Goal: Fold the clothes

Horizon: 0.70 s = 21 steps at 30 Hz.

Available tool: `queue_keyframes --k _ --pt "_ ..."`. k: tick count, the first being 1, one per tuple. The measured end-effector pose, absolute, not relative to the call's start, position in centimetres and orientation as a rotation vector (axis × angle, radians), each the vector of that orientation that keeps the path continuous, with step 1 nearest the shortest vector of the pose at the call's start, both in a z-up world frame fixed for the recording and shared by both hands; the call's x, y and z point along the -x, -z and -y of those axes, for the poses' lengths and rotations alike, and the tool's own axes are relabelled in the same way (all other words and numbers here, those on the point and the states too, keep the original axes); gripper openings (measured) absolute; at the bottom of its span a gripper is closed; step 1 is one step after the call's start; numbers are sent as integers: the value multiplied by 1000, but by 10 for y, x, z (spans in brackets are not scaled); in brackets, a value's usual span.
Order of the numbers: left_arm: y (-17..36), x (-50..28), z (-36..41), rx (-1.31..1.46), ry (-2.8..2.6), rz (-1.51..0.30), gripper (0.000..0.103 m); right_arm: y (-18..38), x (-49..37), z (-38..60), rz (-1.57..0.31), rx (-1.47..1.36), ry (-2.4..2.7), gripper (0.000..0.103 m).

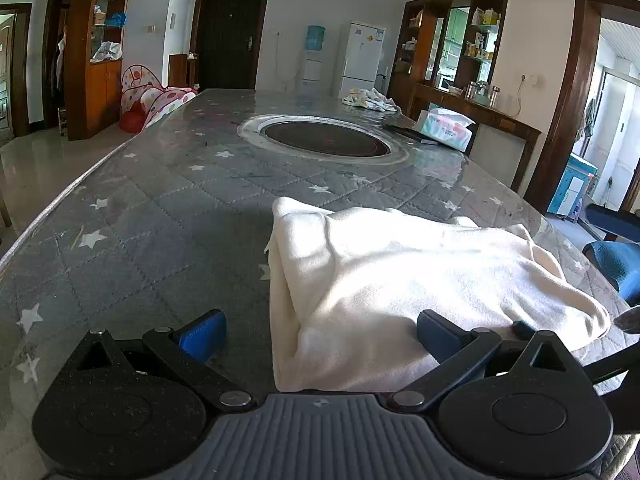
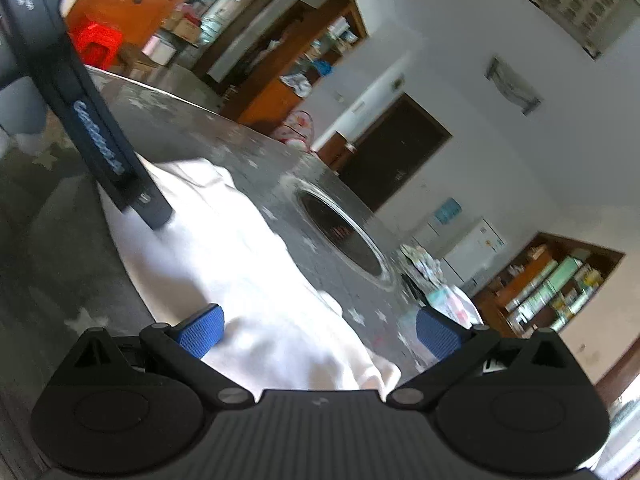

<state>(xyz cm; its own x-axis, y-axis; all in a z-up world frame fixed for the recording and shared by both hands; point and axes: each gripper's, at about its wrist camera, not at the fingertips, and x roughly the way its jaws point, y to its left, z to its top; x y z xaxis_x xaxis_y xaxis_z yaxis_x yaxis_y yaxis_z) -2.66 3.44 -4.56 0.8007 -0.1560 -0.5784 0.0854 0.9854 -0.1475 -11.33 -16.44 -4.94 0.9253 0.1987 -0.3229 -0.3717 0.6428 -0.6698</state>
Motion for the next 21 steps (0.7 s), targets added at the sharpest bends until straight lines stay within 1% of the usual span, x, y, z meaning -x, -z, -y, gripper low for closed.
queue_keyframes --k 15,21 --pt "46 28 -35 115 126 -630 103 50 112 219 -302 667 -190 103" --pt "46 27 -35 114 128 -631 103 50 112 244 -362 603 -165 103"
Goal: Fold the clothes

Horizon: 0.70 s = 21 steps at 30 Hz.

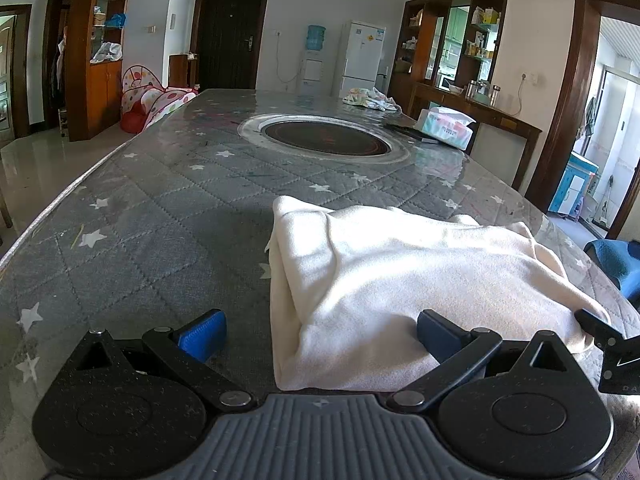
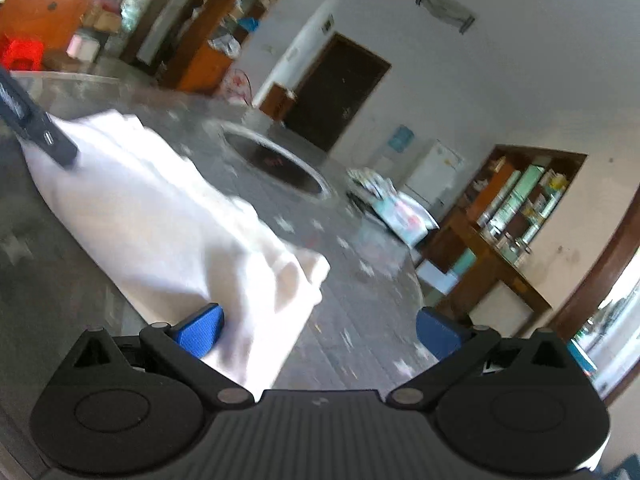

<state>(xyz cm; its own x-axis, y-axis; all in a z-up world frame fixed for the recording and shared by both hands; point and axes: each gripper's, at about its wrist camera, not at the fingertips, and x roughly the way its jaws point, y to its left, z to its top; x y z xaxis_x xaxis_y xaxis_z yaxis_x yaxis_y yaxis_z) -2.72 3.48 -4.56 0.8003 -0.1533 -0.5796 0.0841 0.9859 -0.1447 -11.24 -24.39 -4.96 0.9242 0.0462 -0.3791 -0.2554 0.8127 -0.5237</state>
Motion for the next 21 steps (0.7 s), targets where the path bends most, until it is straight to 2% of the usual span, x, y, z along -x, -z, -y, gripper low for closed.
queue_keyframes --k 21 --pt "38 33 -49 130 71 -616 103 35 106 257 -388 492 -166 103"
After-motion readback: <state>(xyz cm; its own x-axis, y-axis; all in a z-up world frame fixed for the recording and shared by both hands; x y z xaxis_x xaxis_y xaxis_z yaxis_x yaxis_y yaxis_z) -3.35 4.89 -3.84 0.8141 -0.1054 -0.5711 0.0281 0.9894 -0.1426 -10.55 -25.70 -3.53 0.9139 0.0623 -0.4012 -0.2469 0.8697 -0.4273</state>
